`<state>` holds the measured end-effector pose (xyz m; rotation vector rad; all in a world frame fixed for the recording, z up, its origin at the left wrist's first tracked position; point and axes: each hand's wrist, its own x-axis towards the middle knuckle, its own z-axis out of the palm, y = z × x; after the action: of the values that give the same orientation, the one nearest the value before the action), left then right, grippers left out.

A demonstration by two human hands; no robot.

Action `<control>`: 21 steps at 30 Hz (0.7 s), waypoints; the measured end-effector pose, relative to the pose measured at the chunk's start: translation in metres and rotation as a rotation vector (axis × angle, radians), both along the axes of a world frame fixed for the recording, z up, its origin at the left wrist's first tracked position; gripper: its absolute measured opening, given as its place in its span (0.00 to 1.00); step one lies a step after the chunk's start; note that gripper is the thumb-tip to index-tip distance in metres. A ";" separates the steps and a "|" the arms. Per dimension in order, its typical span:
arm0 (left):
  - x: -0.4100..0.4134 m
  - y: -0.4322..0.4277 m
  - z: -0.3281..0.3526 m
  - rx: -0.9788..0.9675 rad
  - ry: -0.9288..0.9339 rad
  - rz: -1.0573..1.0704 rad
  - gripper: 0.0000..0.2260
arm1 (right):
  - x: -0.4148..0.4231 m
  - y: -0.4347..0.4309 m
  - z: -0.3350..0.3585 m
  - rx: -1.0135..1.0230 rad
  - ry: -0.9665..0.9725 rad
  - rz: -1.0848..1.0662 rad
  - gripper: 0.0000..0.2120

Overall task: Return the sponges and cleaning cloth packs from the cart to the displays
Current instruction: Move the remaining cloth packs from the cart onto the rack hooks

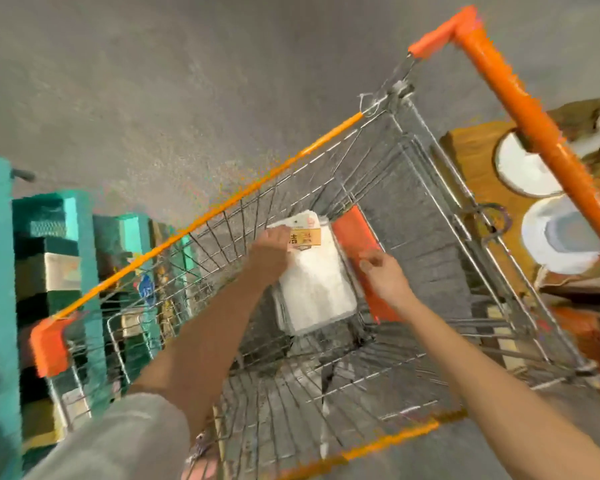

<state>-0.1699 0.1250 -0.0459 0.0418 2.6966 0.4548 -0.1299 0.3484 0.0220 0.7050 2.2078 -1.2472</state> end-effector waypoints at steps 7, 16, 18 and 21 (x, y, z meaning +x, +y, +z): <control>-0.013 -0.006 -0.031 -0.077 -0.043 -0.044 0.22 | 0.008 0.014 -0.018 0.030 -0.065 0.020 0.12; 0.006 -0.011 -0.015 0.561 -0.201 0.657 0.13 | -0.015 0.008 -0.014 0.051 -0.141 0.135 0.14; 0.014 -0.019 -0.009 0.747 -0.195 0.865 0.11 | -0.020 0.005 -0.017 0.063 -0.137 0.183 0.13; 0.031 -0.043 -0.007 0.931 -0.186 1.123 0.09 | -0.032 -0.006 -0.022 0.085 -0.126 0.287 0.14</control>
<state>-0.1385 0.0820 -0.0532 -1.1884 1.8393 1.8343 -0.1623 0.3419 0.0004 0.4642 2.1756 -0.9457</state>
